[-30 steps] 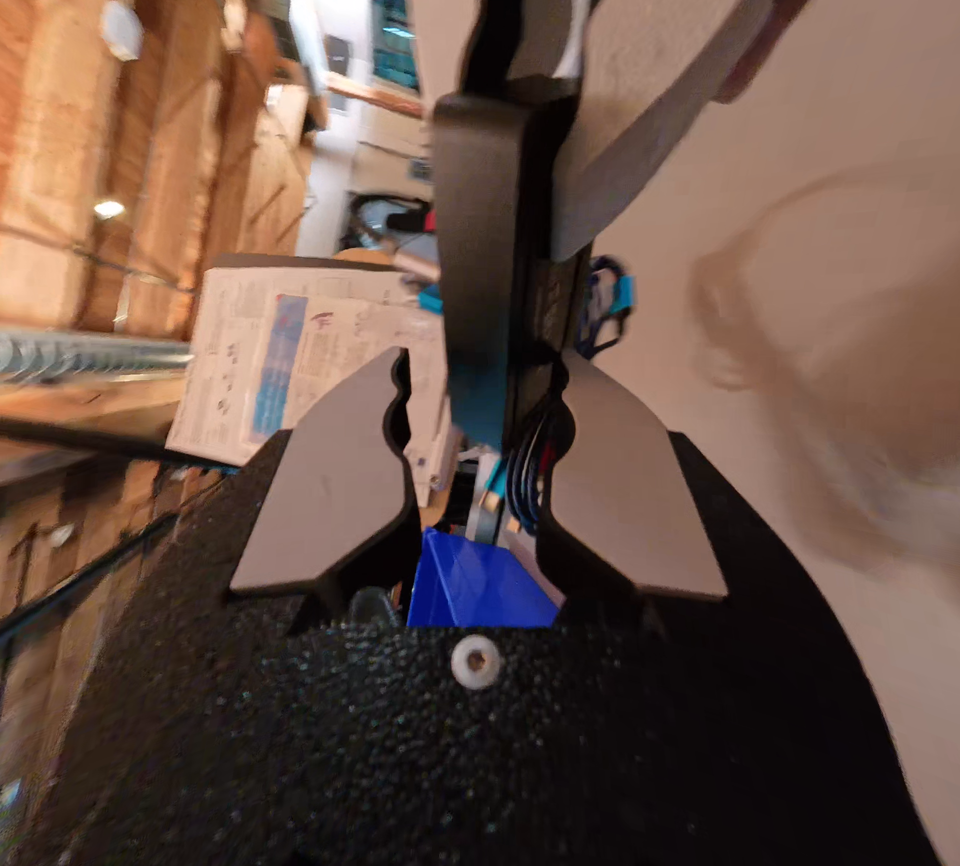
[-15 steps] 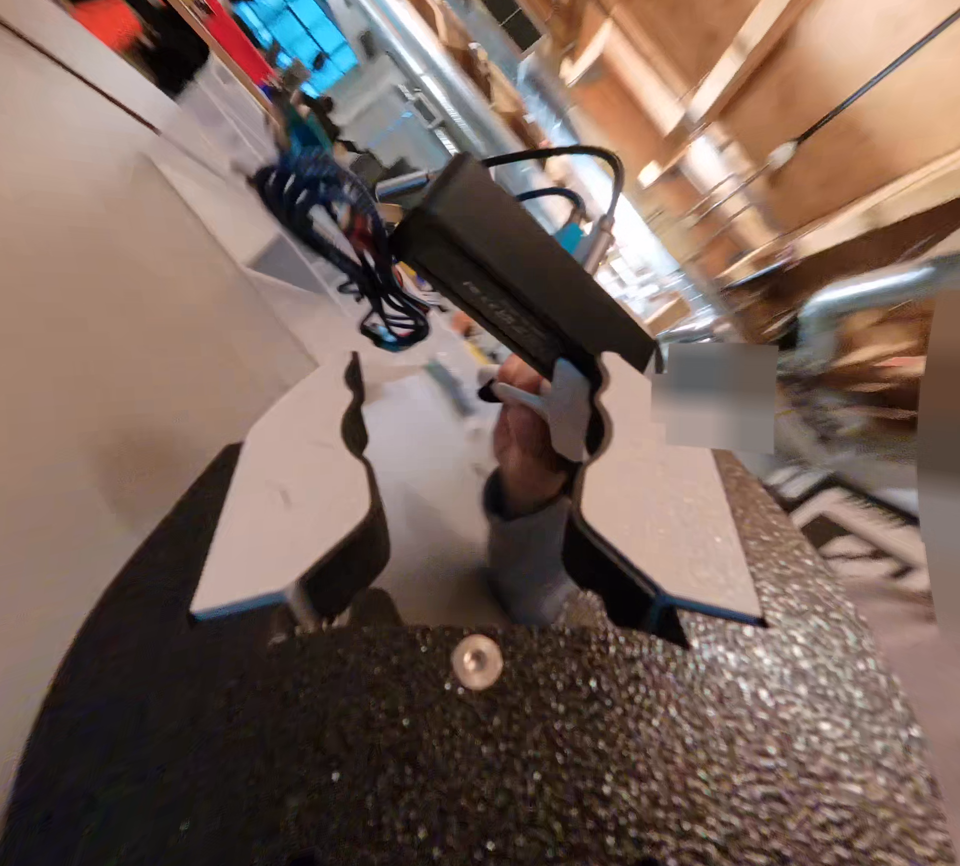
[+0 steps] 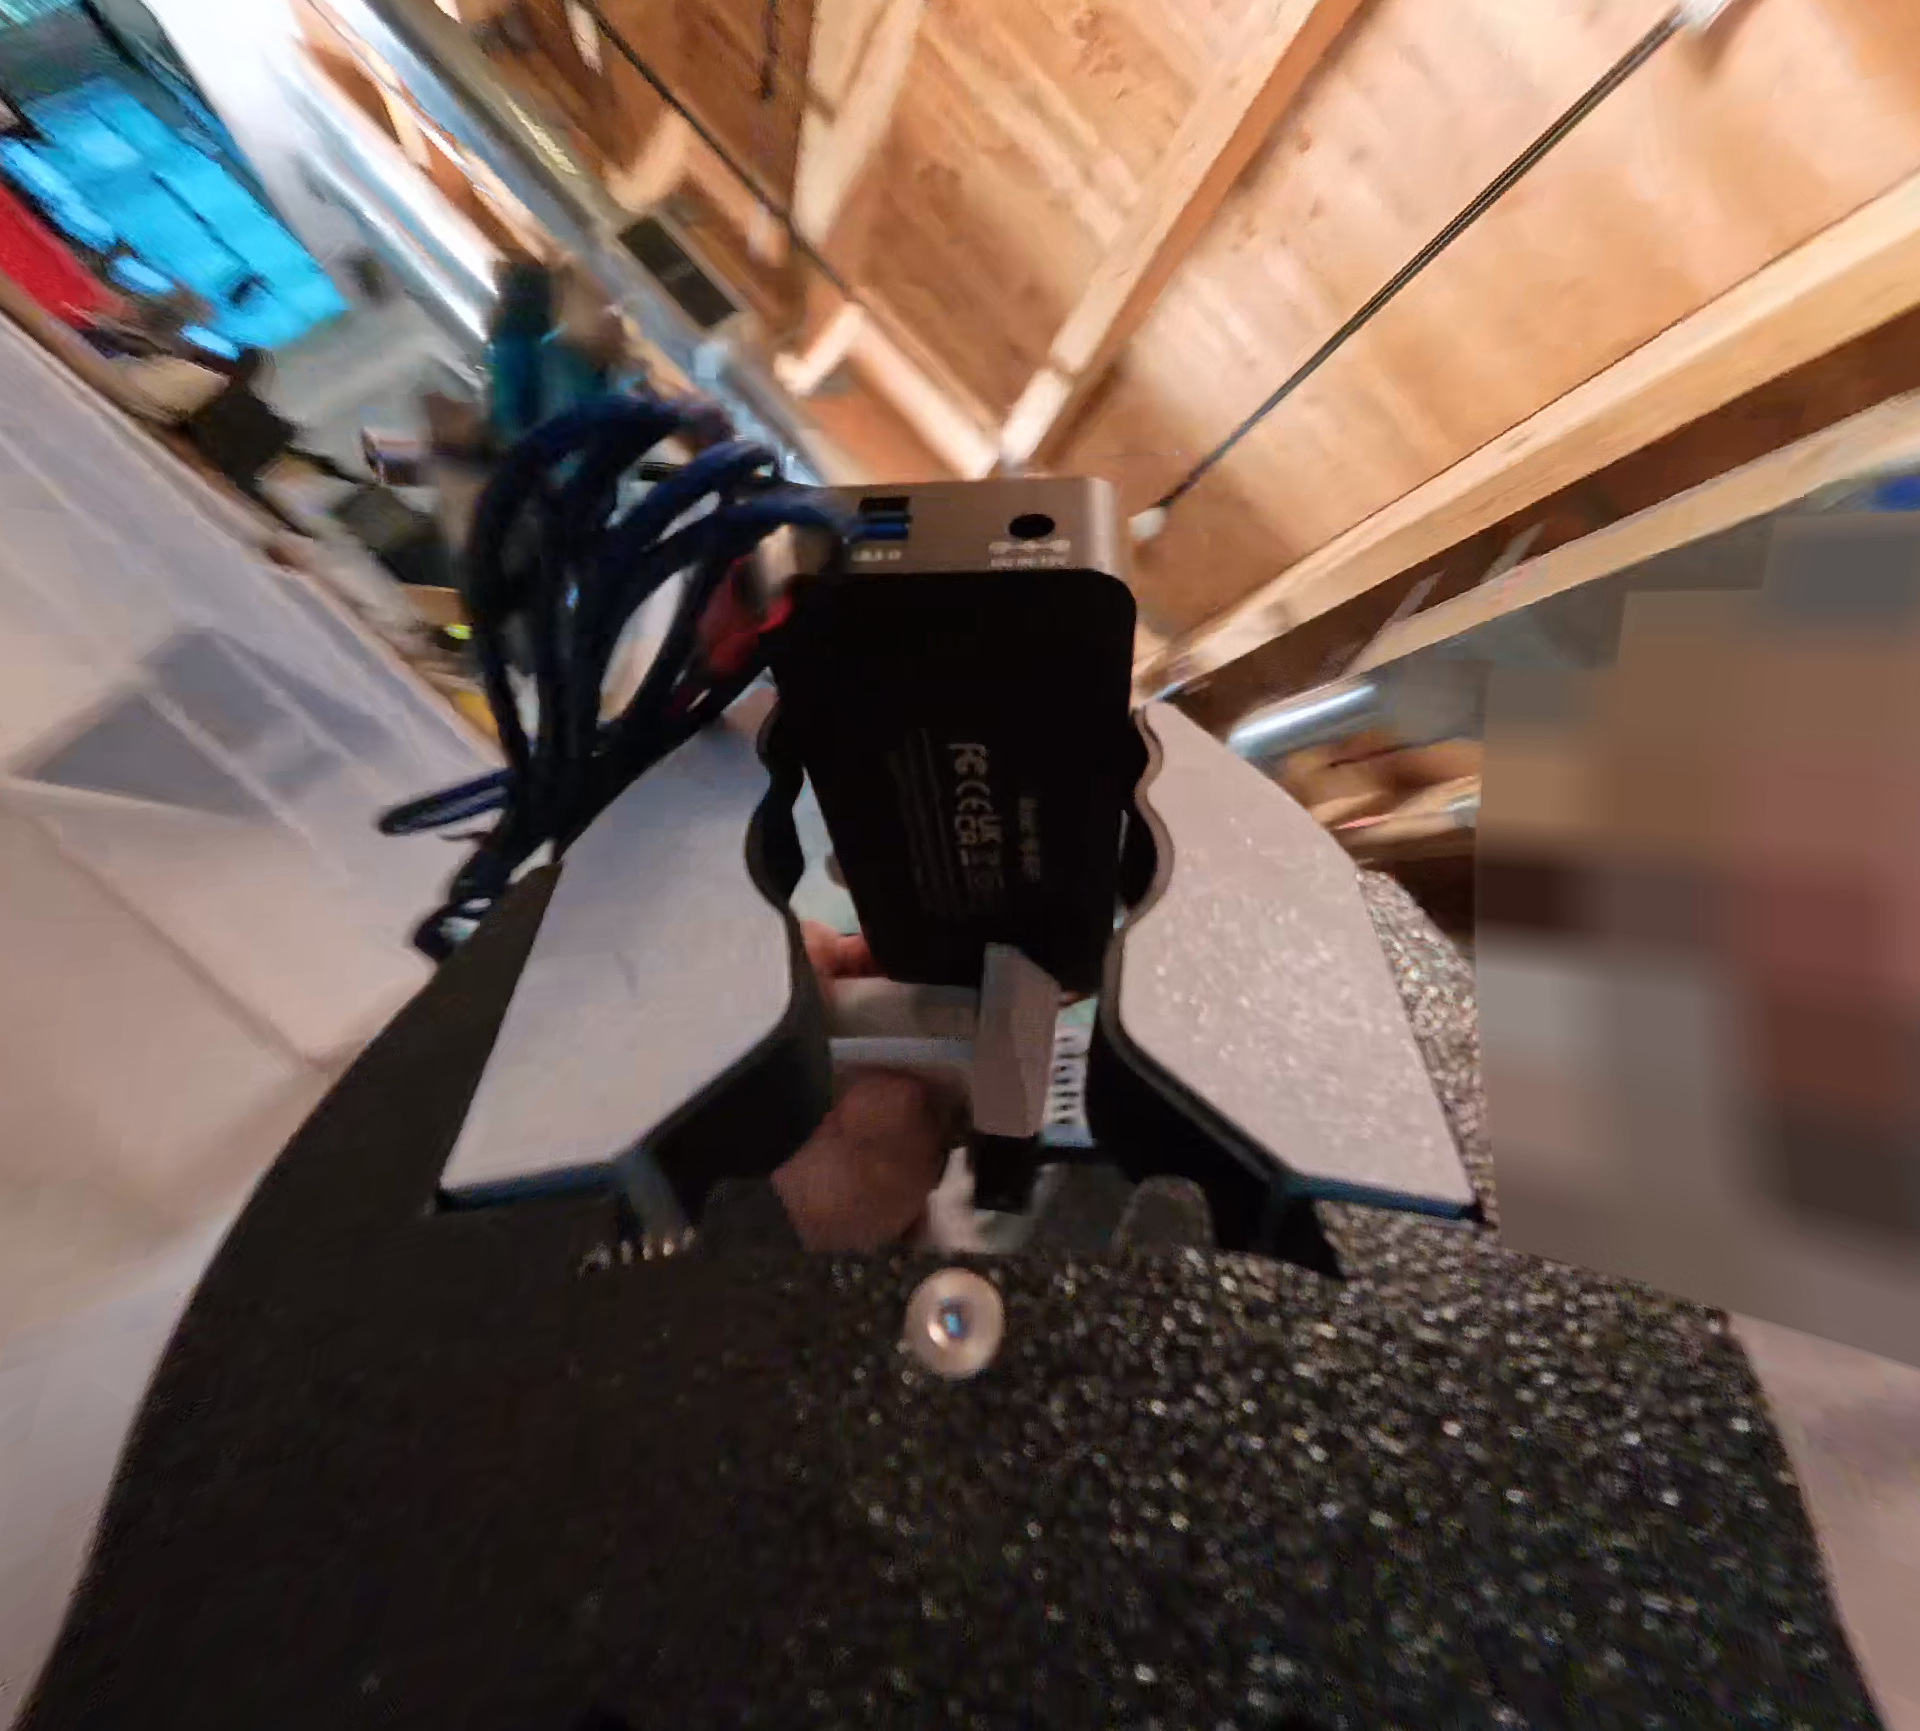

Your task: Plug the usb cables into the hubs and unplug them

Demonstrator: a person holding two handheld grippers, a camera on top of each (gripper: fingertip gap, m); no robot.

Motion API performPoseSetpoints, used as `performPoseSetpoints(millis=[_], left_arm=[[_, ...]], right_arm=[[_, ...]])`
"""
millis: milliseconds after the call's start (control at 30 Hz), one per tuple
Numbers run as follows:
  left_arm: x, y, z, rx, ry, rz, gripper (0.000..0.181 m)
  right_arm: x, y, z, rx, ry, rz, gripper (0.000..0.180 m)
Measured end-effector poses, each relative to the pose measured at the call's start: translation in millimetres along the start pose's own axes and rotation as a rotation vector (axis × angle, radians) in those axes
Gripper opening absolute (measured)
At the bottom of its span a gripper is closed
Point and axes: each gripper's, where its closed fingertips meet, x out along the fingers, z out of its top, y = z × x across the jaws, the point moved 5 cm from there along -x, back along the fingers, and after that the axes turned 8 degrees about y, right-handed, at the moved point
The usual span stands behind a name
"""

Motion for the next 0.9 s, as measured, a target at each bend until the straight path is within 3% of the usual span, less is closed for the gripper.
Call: performPoseSetpoints(millis=[200, 300, 400, 533, 600, 900], left_arm=[[3, -3, 17, 0.570, 0.241, 0.328, 0.059], [1, -1, 21, 0.990, 0.500, 0.561, 0.059], [4, -1, 5, 1.254, 0.765, 0.600, 0.059], [11, 0, -25, 1.396, 0.985, 0.527, 0.058], [13, 3, -34, 1.413, 1.043, 0.492, 0.058], [17, 0, -45, 1.451, 1.066, 0.403, 0.059]], right_arm=[[0, -3, -15, 0.193, 0.016, 0.156, 0.050], [-15, -20, -7, 0.330, 0.001, 0.303, 0.058], [-24, -41, -1, 0.481, -0.039, 0.309, 0.064], [-18, -25, -22, 0.570, 0.010, 0.449, 0.070], [-17, -14, -29, 0.568, -0.010, 0.503, 0.065], [-22, -8, -21, 0.425, -0.091, 0.498, 0.057]])
